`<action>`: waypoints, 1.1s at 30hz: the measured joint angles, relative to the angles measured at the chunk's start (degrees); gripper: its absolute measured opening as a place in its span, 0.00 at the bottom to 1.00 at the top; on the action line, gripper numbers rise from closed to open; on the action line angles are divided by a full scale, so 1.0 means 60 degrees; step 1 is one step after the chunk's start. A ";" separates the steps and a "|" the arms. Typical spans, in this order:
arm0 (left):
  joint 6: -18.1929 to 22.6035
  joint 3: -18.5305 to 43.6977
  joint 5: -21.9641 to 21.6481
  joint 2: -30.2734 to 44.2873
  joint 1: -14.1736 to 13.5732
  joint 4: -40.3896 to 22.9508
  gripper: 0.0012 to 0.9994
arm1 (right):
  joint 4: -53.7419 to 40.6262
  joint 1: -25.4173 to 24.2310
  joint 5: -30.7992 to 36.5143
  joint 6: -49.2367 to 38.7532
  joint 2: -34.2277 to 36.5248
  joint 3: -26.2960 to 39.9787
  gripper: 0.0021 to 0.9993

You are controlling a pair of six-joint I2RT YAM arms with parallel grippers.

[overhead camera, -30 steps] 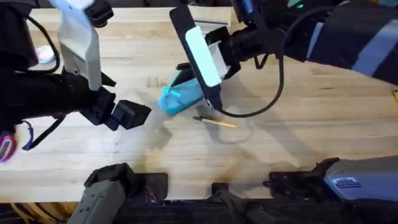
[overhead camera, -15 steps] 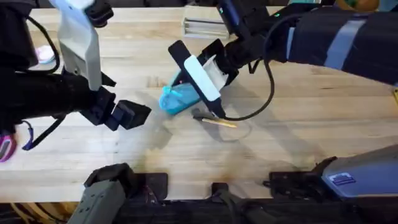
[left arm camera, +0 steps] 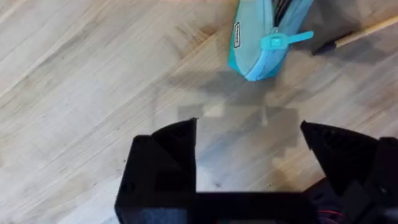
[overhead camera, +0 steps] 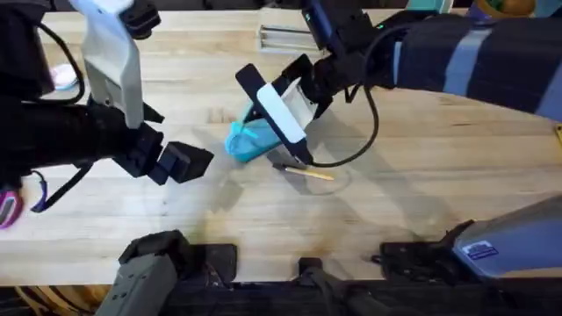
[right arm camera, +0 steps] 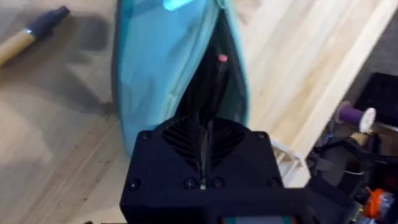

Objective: Unzip the bag, pick up the pens from the table one at a time and place them inside, then zip the bag closed.

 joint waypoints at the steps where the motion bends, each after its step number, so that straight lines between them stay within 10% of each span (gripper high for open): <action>1: -0.0003 0.0000 0.0000 0.0000 0.0000 -0.0001 0.99 | -0.0054 0.0000 0.0000 0.0000 0.0051 0.0000 0.03; 23: 0.0000 0.0000 0.0000 0.0000 0.0000 0.0039 0.99 | -0.0162 0.0603 -0.0055 0.0013 0.0781 0.0056 0.04; 26: 0.0000 0.0000 0.0000 0.0000 0.0000 0.0036 0.99 | -0.0062 0.0621 -0.0133 0.0073 0.0845 0.0107 0.38; 27: 0.0000 0.0000 0.0000 0.0000 0.0000 0.0036 0.99 | 0.0157 0.0630 -0.0206 0.0075 0.0841 0.0338 0.94; 33: 0.0000 0.0000 0.0000 0.0000 0.0000 0.0036 0.99 | 0.0144 0.0634 -0.0233 0.0076 0.0834 0.0401 1.00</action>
